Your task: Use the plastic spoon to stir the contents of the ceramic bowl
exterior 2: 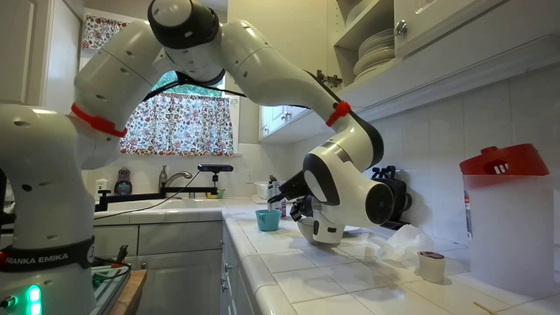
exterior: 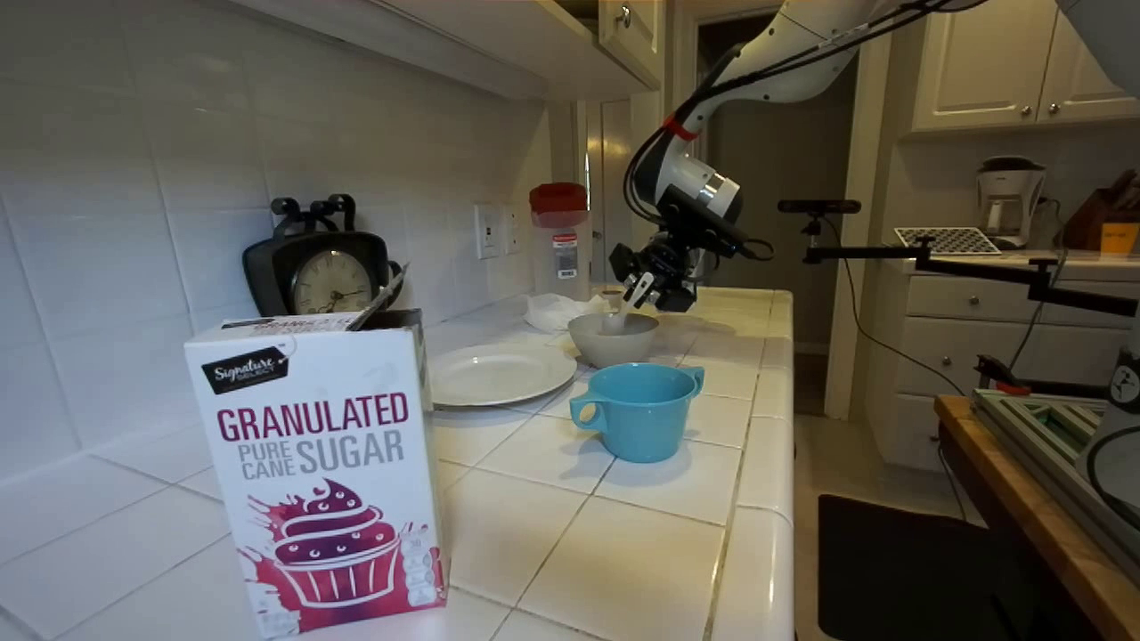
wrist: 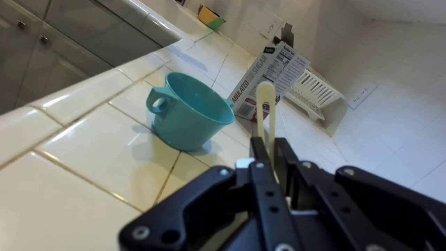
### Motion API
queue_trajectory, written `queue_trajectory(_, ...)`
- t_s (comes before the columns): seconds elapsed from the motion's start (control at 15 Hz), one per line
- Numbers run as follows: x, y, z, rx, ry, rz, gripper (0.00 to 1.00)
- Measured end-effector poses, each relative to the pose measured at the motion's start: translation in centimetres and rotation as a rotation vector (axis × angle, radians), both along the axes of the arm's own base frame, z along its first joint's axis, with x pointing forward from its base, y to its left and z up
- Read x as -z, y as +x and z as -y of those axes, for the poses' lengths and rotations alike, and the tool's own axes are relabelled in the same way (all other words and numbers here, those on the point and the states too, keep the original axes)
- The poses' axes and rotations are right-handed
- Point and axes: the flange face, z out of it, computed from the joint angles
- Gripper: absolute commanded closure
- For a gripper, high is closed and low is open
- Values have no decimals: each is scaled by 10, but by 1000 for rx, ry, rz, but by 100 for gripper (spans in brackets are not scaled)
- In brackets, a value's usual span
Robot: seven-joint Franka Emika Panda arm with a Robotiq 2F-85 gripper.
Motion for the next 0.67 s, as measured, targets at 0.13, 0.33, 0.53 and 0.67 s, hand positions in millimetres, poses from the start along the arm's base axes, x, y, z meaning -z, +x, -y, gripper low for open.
queue_trajectory(0.13,2,3,3,15,-18,-31,97)
queue_trajectory(0.33,2,11,8,52,-71,-67,97)
queue_trajectory(0.53,-1,20,3,60,-98,-95,97)
queue_trajectory(0.67,-3,23,-4,52,-96,-112,97)
